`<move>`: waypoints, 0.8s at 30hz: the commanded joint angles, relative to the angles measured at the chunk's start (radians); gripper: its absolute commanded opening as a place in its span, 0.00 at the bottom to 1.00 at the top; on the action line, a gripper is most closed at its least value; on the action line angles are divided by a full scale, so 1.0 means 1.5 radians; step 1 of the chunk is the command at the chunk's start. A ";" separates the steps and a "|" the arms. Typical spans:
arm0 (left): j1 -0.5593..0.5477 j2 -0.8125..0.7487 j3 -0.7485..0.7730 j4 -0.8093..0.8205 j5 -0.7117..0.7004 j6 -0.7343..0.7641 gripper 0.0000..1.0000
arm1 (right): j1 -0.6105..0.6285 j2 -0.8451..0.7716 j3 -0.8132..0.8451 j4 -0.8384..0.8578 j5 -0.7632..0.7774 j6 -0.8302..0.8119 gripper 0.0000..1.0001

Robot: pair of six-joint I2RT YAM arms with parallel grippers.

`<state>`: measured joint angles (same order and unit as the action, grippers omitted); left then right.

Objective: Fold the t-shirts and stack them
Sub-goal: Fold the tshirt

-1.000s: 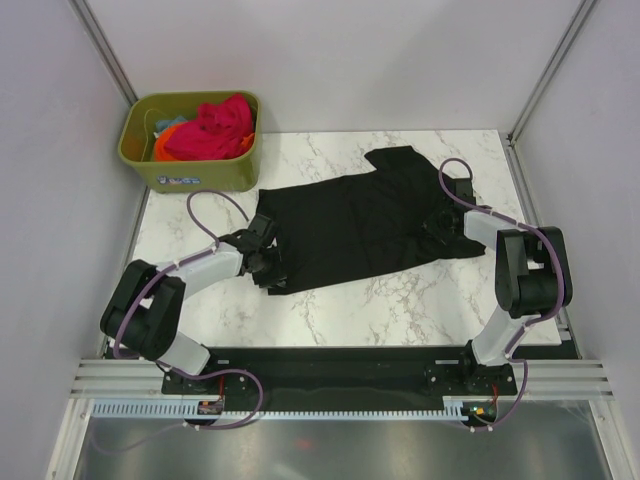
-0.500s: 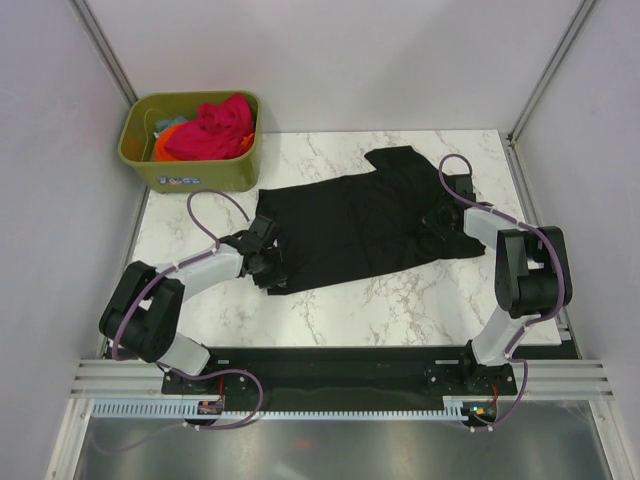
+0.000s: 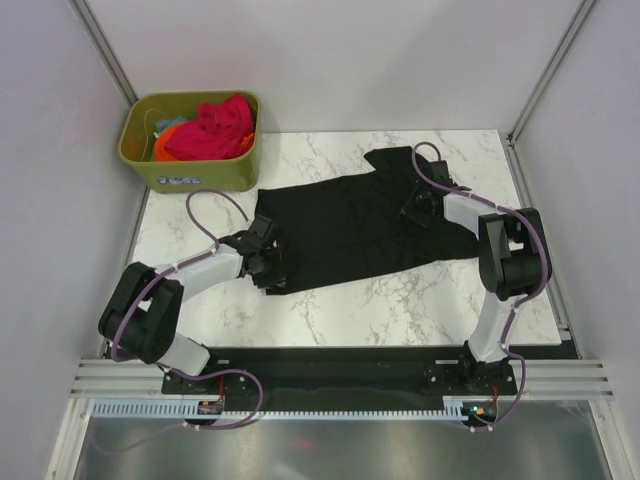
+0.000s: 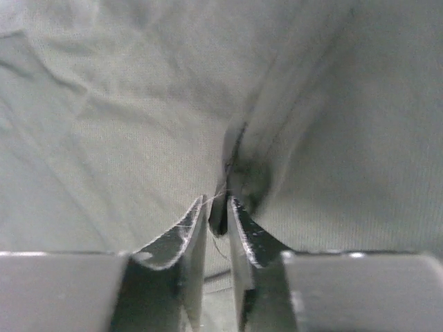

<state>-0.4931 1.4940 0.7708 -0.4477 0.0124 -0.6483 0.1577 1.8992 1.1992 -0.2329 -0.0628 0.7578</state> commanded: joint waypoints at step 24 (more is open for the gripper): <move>-0.037 -0.070 -0.053 -0.034 -0.076 -0.020 0.37 | -0.199 -0.182 -0.067 -0.237 0.237 -0.096 0.37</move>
<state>-0.5457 1.4017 0.6998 -0.4774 -0.0532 -0.6605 -0.1329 1.6337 1.1072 -0.5884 0.2405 0.6228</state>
